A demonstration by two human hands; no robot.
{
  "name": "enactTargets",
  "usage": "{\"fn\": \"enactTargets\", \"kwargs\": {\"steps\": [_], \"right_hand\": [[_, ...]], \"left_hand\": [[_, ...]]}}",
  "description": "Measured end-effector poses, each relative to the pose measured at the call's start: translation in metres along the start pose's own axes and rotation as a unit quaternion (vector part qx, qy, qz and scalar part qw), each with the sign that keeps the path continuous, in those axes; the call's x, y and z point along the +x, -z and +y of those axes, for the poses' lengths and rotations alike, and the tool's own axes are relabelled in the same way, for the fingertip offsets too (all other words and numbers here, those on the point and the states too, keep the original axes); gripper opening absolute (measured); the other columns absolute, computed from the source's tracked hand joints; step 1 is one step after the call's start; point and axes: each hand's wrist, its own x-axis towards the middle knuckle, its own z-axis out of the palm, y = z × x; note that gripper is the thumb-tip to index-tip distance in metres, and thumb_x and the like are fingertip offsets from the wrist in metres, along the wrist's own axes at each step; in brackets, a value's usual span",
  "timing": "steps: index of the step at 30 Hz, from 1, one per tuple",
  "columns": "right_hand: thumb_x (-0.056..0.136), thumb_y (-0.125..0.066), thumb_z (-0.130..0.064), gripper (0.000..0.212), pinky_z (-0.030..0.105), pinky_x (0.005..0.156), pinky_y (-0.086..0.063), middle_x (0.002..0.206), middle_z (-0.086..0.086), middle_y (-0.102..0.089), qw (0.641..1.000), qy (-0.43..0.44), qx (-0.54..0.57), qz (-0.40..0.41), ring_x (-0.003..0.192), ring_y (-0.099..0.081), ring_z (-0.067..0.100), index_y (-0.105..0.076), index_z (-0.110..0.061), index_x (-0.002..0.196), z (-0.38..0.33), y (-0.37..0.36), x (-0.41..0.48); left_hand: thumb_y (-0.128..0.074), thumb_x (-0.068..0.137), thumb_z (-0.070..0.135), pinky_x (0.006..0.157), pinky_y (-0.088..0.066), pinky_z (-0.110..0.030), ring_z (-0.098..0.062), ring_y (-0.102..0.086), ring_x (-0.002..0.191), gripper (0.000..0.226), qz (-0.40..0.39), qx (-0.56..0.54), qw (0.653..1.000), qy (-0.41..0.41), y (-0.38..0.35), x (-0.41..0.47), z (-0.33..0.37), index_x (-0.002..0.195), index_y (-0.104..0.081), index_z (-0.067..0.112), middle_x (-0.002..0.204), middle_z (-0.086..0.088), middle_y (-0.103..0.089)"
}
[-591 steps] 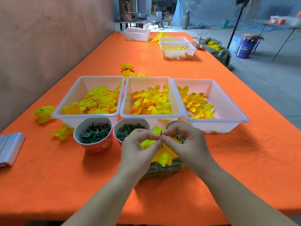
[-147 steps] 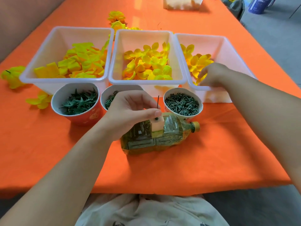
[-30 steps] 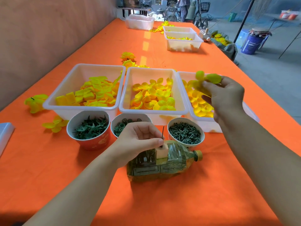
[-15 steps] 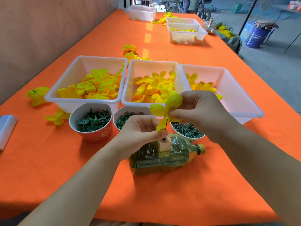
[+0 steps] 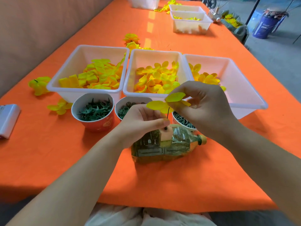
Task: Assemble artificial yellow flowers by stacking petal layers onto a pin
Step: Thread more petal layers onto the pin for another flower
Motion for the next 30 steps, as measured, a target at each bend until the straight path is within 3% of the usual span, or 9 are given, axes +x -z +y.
{"fn": "enactTargets", "kwargs": {"steps": [5, 9, 16, 21, 26, 30], "right_hand": [[0.083, -0.070, -0.005, 0.007, 0.043, 0.067, -0.053, 0.080, -0.001, -0.072, 0.998, 0.052, -0.011, -0.014, 0.074, -0.066, 0.014, -0.076, -0.008, 0.087, 0.001, 0.002, -0.008], [0.080, -0.071, -0.003, 0.011, 0.038, 0.066, -0.052, 0.083, 0.000, -0.073, 0.993, 0.110, -0.041, -0.013, 0.077, -0.067, 0.017, -0.077, -0.008, 0.089, -0.001, 0.004, -0.011], [0.082, -0.073, 0.003, 0.005, 0.040, 0.068, -0.054, 0.089, 0.011, -0.073, 0.951, 0.270, -0.153, -0.001, 0.082, -0.070, 0.028, -0.076, 0.000, 0.084, 0.003, 0.000, -0.010], [0.084, -0.072, 0.001, 0.005, 0.036, 0.070, -0.055, 0.090, 0.012, -0.074, 0.945, 0.283, -0.159, 0.028, 0.082, -0.071, 0.026, -0.077, 0.002, 0.087, 0.010, 0.001, -0.016], [0.079, -0.075, 0.007, 0.012, 0.039, 0.066, -0.056, 0.087, 0.009, -0.075, 0.947, 0.268, -0.172, 0.052, 0.077, -0.073, 0.027, -0.077, 0.002, 0.090, 0.016, 0.001, -0.022], [0.083, -0.076, 0.000, 0.013, 0.035, 0.069, -0.057, 0.089, 0.008, -0.076, 0.945, 0.257, -0.184, 0.088, 0.076, -0.073, 0.025, -0.076, 0.000, 0.096, 0.012, -0.002, -0.022]], "left_hand": [[-0.073, 0.084, 0.005, 0.077, -0.055, -0.030, -0.024, -0.072, 0.077, 0.014, -0.008, 0.004, 1.000, -0.015, 0.001, -0.001, 0.001, 0.079, -0.075, 0.018, 0.077, -0.005, -0.074], [-0.072, 0.085, 0.003, 0.075, -0.054, -0.026, -0.021, -0.071, 0.077, 0.013, -0.014, 0.011, 1.000, -0.023, 0.000, -0.001, 0.001, 0.081, -0.074, 0.015, 0.077, -0.005, -0.074], [-0.073, 0.085, 0.007, 0.074, -0.052, -0.024, -0.020, -0.069, 0.075, 0.015, -0.018, 0.010, 0.999, -0.036, 0.001, -0.001, 0.002, 0.080, -0.075, 0.021, 0.076, -0.004, -0.072], [-0.074, 0.083, 0.008, 0.073, -0.051, -0.020, -0.014, -0.069, 0.073, 0.009, -0.020, 0.000, 0.999, -0.027, 0.001, -0.001, 0.000, 0.083, -0.076, 0.016, 0.076, -0.002, -0.073], [-0.072, 0.087, 0.007, 0.077, -0.053, -0.025, -0.020, -0.070, 0.078, 0.008, -0.036, 0.002, 0.999, -0.029, 0.004, 0.000, -0.003, 0.087, -0.076, 0.014, 0.081, -0.007, -0.074], [-0.075, 0.083, 0.015, 0.077, -0.054, -0.028, -0.024, -0.071, 0.077, 0.006, -0.020, 0.001, 1.000, -0.013, 0.005, 0.002, -0.007, 0.084, -0.076, 0.009, 0.081, -0.012, -0.075]]}}
